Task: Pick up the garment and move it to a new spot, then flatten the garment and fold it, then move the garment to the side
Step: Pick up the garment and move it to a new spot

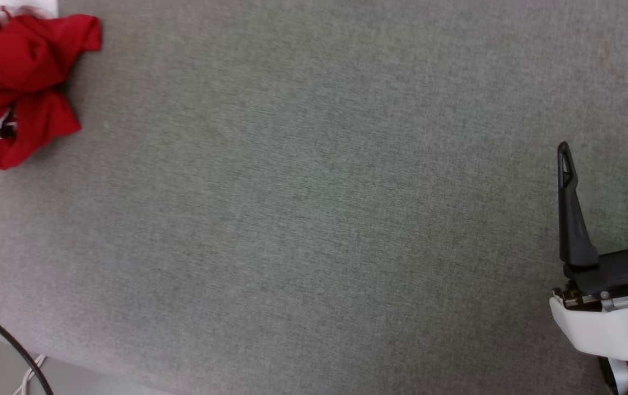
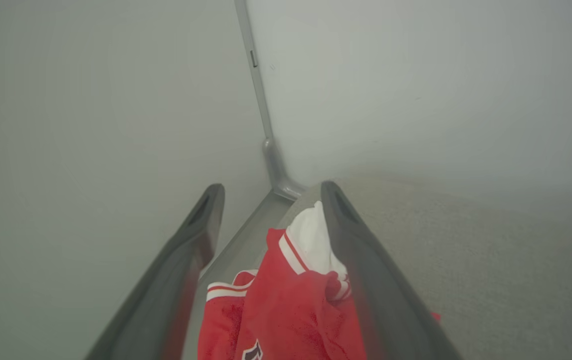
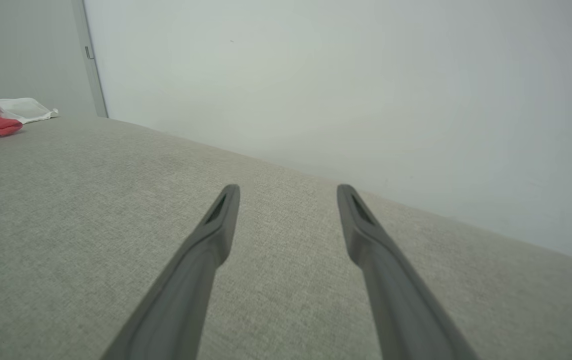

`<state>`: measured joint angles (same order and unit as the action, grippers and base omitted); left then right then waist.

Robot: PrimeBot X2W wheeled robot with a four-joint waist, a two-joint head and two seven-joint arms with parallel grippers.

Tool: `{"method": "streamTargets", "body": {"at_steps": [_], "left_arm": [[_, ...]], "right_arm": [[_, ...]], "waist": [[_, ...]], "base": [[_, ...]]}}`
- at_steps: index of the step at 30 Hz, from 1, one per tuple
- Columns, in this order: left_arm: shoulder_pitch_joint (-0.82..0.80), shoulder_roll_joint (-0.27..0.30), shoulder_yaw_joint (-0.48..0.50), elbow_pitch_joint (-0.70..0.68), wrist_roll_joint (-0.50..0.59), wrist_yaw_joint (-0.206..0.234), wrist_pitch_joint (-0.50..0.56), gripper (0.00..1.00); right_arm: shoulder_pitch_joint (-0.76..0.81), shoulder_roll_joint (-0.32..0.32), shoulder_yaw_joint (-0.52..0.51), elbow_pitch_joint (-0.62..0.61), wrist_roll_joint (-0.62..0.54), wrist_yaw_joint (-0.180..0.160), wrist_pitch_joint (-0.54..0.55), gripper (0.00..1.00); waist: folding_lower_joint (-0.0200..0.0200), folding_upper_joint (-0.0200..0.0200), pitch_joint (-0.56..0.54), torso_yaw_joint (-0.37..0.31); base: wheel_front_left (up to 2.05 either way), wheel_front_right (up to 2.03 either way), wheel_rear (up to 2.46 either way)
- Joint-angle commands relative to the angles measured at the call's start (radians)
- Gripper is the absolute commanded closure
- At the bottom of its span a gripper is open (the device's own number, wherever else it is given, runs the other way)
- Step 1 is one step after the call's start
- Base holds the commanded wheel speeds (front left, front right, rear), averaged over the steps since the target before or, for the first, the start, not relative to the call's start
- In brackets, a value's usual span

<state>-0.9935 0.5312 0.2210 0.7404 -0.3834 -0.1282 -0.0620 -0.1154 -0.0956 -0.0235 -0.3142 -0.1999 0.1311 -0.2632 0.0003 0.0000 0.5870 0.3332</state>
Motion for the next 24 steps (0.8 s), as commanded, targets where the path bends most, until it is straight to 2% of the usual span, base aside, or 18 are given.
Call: {"method": "streamTargets", "body": {"at_steps": [1, 7, 13, 15, 19, 20, 21, 24], "left_arm": [[-0.014, 0.022, -0.059, 0.024, -0.084, 0.000, 0.081, 0.00], [0.029, 0.101, -0.246, 0.033, -0.364, -0.001, 0.392, 0.00], [0.092, 0.162, -0.371, -0.008, -0.591, -0.001, 0.661, 0.00], [0.105, 0.173, -0.401, -0.014, -0.634, -0.001, 0.712, 0.00], [0.131, 0.169, -0.462, -0.009, -0.668, -0.001, 0.730, 0.00], [0.136, 0.168, -0.481, -0.005, -0.671, -0.001, 0.733, 0.55], [0.135, 0.170, -0.490, -0.004, -0.672, -0.001, 0.719, 1.00], [0.122, 0.192, -0.511, -0.001, -0.669, 0.001, 0.669, 1.00]], "right_arm": [[-0.011, -0.014, 0.000, -0.017, -0.009, -0.001, -0.002, 0.00], [-0.024, -0.037, 0.009, -0.049, -0.019, -0.001, -0.002, 0.00], [-0.026, -0.045, 0.004, -0.067, -0.029, -0.001, -0.002, 0.00], [-0.021, -0.041, 0.002, -0.070, -0.032, -0.001, -0.002, 0.00], [-0.017, -0.038, 0.007, -0.069, -0.038, -0.001, -0.002, 0.00], [-0.019, -0.038, 0.009, -0.066, -0.038, -0.001, -0.002, 0.00], [-0.022, -0.038, 0.011, -0.063, -0.037, -0.001, -0.002, 0.00], [-0.032, -0.036, 0.016, -0.052, -0.031, -0.001, -0.002, 0.00]], "waist": [[-0.0003, 0.0000, 0.039, -0.021], [-0.0003, 0.0000, 0.087, -0.040], [-0.0003, 0.0000, 0.119, -0.056], [-0.0003, 0.0000, 0.127, -0.058], [-0.0003, 0.0000, 0.137, -0.060], [-0.0003, 0.0000, 0.137, -0.061], [-0.0003, 0.0000, 0.137, -0.061], [-0.0003, 0.0000, 0.126, -0.063]], "base": [[0.00, 0.00, 0.00], [0.00, 0.00, 0.00], [0.00, 0.00, 0.00], [0.00, 0.00, 0.00], [0.00, 0.00, 0.00], [0.00, 0.00, 0.00], [0.00, 0.00, 0.00], [0.00, 0.00, 0.00]]}}
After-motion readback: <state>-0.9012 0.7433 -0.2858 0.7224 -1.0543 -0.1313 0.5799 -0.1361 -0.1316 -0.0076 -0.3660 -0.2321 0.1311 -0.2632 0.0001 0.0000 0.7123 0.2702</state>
